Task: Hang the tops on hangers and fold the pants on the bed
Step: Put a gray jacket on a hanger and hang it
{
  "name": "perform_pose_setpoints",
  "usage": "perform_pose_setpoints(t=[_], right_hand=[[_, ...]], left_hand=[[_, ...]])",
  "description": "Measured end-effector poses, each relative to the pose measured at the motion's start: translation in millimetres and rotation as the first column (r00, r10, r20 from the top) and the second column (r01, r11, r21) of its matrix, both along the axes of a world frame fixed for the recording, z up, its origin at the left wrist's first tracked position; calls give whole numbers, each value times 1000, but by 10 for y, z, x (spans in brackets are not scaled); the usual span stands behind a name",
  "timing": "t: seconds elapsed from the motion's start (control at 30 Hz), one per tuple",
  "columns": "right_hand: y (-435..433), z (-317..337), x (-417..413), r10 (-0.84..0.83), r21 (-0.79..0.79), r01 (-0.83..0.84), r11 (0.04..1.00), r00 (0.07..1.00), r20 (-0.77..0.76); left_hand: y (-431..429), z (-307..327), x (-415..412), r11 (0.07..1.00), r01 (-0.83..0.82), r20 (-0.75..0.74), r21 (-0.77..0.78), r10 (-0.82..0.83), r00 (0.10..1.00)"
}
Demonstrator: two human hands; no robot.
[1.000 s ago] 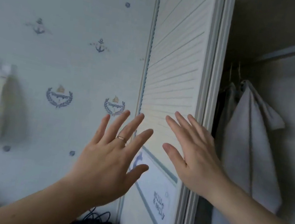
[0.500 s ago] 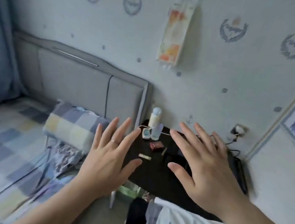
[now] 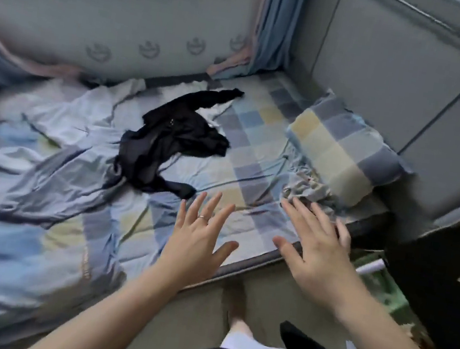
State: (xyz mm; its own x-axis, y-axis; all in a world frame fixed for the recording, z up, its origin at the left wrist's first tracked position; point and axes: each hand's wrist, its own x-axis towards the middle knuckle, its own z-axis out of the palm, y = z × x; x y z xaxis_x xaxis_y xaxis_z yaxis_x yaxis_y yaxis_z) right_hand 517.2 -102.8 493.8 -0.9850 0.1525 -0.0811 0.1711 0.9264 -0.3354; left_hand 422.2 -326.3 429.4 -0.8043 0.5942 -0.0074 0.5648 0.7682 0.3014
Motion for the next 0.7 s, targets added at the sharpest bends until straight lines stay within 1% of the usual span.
perform_pose_setpoints(t=[0.17, 0.27, 0.37, 0.53, 0.7], right_hand=[[-85, -469, -999, 162, -119, -148, 982, 980, 118], [-133, -642, -1551, 260, -187, -221, 957, 942, 215], [-189, -822, -2106, 335, -210, -281, 936, 894, 298], [-411, -1122, -2965, 419, -234, -353, 906, 832, 365], [-814, -1628, -3658, 415, -202, -363, 910, 796, 440]], left_hand=[[-329, -310, -596, 970, -237, 97, -62, 242, 966], [-465, -390, -913, 932, -353, 178, -85, 363, 915], [-609, -524, -1223, 888, -444, 220, -118, 459, 861], [-916, -865, -1708, 818, -552, 307, -163, 574, 760], [-1326, -1402, -2208, 789, -590, 396, -169, 603, 693]])
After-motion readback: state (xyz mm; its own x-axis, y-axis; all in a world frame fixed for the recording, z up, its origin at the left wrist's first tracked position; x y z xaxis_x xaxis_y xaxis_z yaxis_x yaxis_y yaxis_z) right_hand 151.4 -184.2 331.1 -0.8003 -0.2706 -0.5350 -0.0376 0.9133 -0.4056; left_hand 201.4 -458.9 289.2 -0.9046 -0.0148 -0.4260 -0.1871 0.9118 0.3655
